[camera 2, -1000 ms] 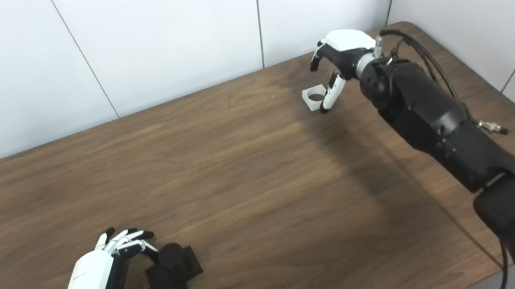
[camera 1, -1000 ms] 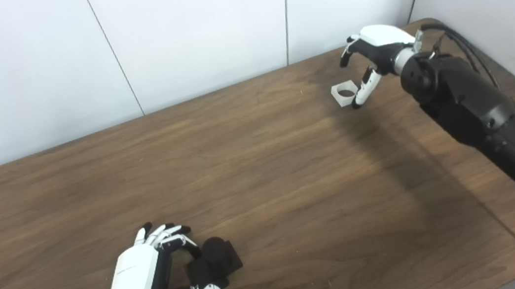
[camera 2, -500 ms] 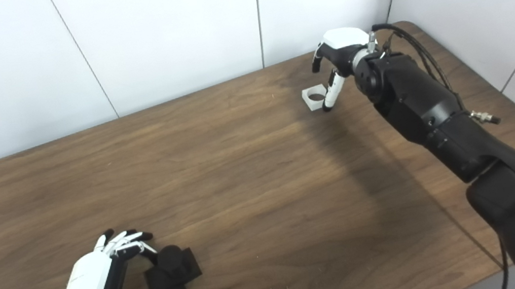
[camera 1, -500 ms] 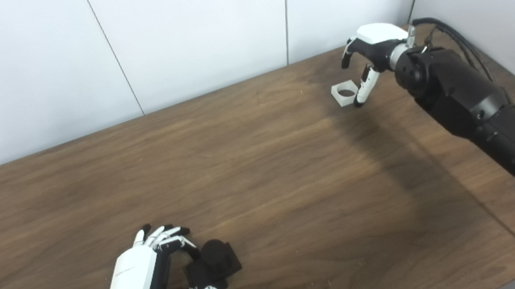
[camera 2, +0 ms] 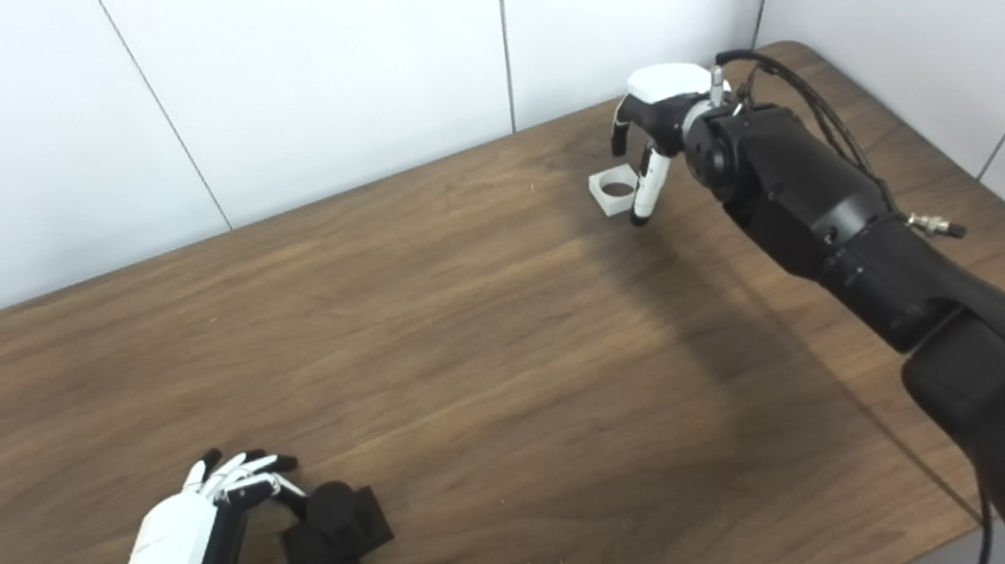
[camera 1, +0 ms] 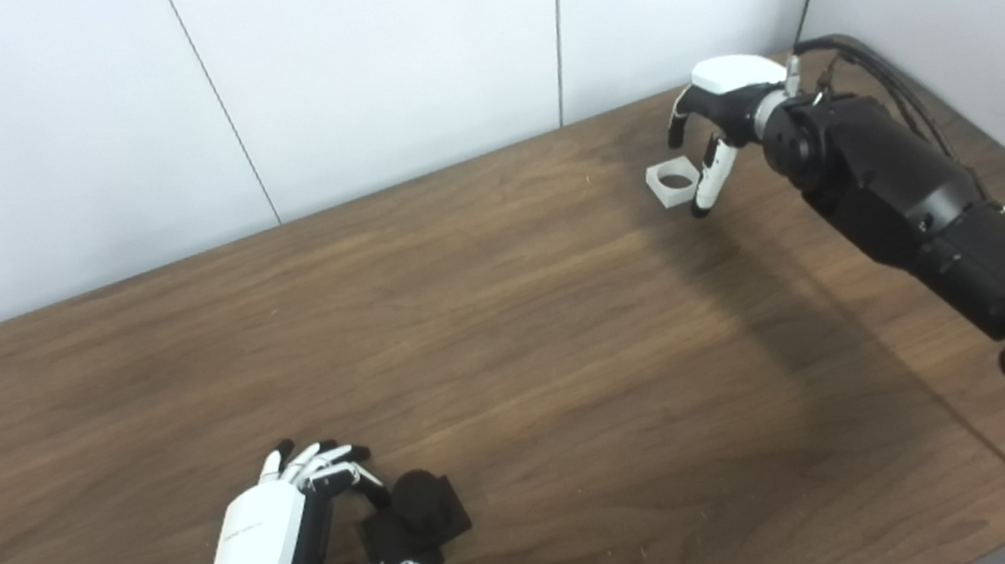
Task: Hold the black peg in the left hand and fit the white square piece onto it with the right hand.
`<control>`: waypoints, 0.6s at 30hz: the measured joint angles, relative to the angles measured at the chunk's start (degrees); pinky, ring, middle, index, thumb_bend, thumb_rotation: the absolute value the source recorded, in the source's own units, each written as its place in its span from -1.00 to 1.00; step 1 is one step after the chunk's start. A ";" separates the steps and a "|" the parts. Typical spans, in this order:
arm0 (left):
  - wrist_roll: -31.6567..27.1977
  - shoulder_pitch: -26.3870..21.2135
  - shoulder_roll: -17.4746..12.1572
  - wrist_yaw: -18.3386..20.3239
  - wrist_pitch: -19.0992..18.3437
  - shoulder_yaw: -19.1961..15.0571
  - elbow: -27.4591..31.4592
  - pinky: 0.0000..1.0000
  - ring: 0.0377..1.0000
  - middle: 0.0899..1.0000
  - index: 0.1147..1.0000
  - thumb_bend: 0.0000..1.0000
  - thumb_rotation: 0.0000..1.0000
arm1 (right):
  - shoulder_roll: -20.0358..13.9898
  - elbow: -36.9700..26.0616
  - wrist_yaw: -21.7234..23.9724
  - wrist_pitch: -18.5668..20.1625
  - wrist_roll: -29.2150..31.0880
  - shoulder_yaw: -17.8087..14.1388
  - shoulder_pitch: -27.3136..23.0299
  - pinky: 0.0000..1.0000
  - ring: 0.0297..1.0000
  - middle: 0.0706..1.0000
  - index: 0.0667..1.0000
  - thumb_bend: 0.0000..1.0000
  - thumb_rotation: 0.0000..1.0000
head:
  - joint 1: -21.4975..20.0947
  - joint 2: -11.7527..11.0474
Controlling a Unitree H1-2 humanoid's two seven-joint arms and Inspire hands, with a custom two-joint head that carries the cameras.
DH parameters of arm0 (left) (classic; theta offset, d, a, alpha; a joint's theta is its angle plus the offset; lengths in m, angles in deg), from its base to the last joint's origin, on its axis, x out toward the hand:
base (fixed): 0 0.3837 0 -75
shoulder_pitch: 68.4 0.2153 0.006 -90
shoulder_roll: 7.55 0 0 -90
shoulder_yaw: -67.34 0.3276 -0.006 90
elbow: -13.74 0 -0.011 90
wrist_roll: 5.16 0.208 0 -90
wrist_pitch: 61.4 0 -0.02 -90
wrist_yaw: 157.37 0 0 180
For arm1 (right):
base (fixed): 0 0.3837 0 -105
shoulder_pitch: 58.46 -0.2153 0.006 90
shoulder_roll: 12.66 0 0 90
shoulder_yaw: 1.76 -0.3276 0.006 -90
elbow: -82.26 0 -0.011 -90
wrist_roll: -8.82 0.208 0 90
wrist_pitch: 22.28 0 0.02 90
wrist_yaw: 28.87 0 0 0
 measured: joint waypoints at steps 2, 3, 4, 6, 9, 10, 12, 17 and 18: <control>0.00 0.04 0.00 0.01 0.00 0.00 0.02 1.00 0.75 0.53 -0.16 0.04 -0.91 | 0.10 0.18 0.47 0.02 -0.11 0.48 -0.24 0.95 0.98 0.87 0.29 0.76 -0.65 | -0.09 0.00; 0.00 0.06 0.00 0.01 0.00 -0.01 0.03 1.00 0.75 0.53 -0.16 0.04 -0.91 | 0.19 0.37 0.78 0.03 -0.14 0.65 -0.44 0.95 0.98 0.89 0.29 0.77 -0.66 | -0.09 0.00; -0.02 0.07 0.00 0.01 0.00 -0.01 0.04 1.00 0.75 0.53 -0.16 0.03 -0.91 | 0.38 0.67 0.88 0.04 -0.14 0.72 -0.63 0.95 0.98 0.90 0.28 0.77 -0.67 | -0.09 0.00; -0.05 0.08 0.01 0.04 0.00 0.00 0.06 1.00 0.75 0.53 -0.16 0.04 -0.91 | 0.66 1.00 0.95 0.04 -0.16 0.79 -0.89 0.94 0.97 0.89 0.27 0.78 -0.67 | -0.09 0.00; -0.04 0.10 0.01 0.16 0.00 0.00 0.14 1.00 0.75 0.53 -0.16 0.03 -0.91 | 0.86 1.22 1.06 0.04 -0.23 1.08 -1.05 0.90 0.96 0.87 0.26 0.77 -0.66 | -0.09 0.09; -0.04 0.10 0.01 0.18 0.00 0.00 0.15 1.00 0.75 0.53 -0.16 0.04 -0.91 | 0.96 1.35 1.12 0.04 -0.23 1.15 -1.06 0.90 0.96 0.87 0.26 0.76 -0.66 | -0.09 0.18; -0.04 0.13 0.01 0.19 0.00 -0.01 0.15 1.00 0.75 0.53 -0.16 0.04 -0.91 | 1.18 1.58 1.27 0.05 -0.22 1.19 -1.06 0.88 0.96 0.84 0.27 0.76 -0.66 | -0.09 0.18; -0.05 0.40 0.02 0.18 -0.03 -0.10 0.30 1.00 0.75 0.53 -0.16 0.04 -0.91 | 1.24 1.58 1.62 0.14 -0.34 1.35 -1.19 0.89 0.94 0.80 0.25 0.70 -0.66 | -0.18 0.26; -0.05 0.46 0.04 0.18 -0.04 -0.12 0.31 1.00 0.75 0.53 -0.16 0.04 -0.91 | 1.24 1.57 1.76 0.20 -0.34 1.34 -1.21 0.89 0.94 0.80 0.24 0.69 -0.66 | -0.35 0.35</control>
